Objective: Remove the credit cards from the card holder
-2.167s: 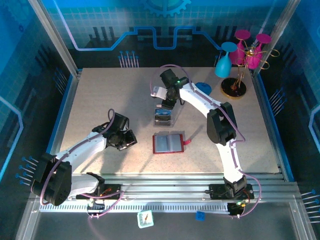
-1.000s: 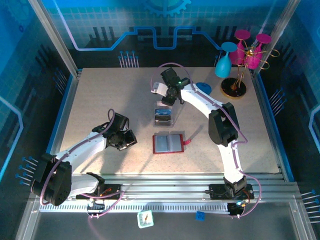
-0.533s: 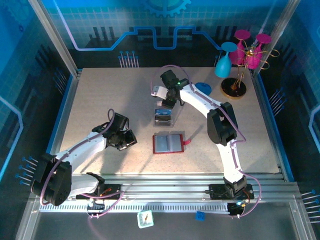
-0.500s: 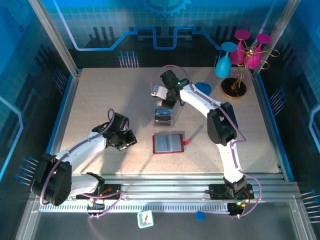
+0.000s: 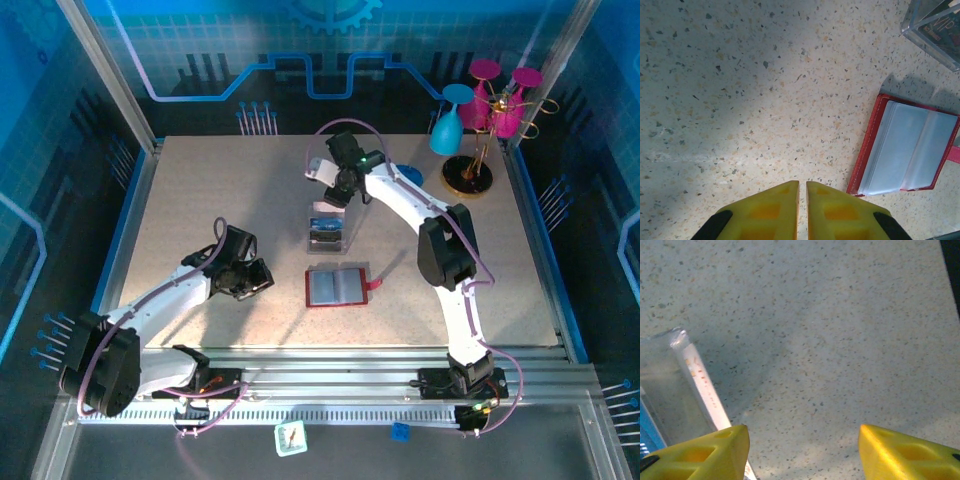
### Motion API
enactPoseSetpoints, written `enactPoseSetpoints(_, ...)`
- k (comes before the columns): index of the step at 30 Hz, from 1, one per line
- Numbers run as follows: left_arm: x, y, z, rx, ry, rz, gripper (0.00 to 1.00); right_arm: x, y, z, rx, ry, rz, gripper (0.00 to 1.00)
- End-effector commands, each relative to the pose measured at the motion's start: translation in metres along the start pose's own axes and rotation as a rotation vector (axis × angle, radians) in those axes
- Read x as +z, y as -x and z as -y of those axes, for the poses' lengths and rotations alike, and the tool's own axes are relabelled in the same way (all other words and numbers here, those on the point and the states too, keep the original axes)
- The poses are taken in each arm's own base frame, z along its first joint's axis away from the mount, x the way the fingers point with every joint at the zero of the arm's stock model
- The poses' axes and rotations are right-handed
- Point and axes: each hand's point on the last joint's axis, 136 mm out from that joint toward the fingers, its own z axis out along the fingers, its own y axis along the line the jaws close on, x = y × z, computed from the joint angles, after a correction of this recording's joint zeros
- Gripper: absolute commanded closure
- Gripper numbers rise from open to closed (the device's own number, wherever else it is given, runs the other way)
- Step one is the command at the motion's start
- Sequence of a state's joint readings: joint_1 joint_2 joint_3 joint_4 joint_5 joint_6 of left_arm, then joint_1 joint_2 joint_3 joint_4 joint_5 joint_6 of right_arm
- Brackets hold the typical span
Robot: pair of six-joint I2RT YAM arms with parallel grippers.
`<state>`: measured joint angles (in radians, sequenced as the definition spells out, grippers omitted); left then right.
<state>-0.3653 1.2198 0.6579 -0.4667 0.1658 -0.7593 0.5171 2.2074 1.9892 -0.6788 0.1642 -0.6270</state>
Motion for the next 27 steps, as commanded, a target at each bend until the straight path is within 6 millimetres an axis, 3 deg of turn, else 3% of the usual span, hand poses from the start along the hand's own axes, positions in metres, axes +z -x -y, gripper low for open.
enactPoseSetpoints(1,-0.004,-0.003,-0.001,-0.008,-0.011,-0.010,0.88,-0.003,0.008,0.013,0.039,-0.018,0.031,0.40)
enactPoseSetpoints(16,-0.004,-0.004,-0.003,-0.012,-0.008,-0.008,0.87,0.024,-0.001,-0.008,0.029,0.093,-0.007,0.40)
enactPoseSetpoints(27,-0.003,-0.004,-0.003,-0.012,-0.008,-0.009,0.87,0.018,0.002,-0.008,0.029,0.099,0.010,0.40)
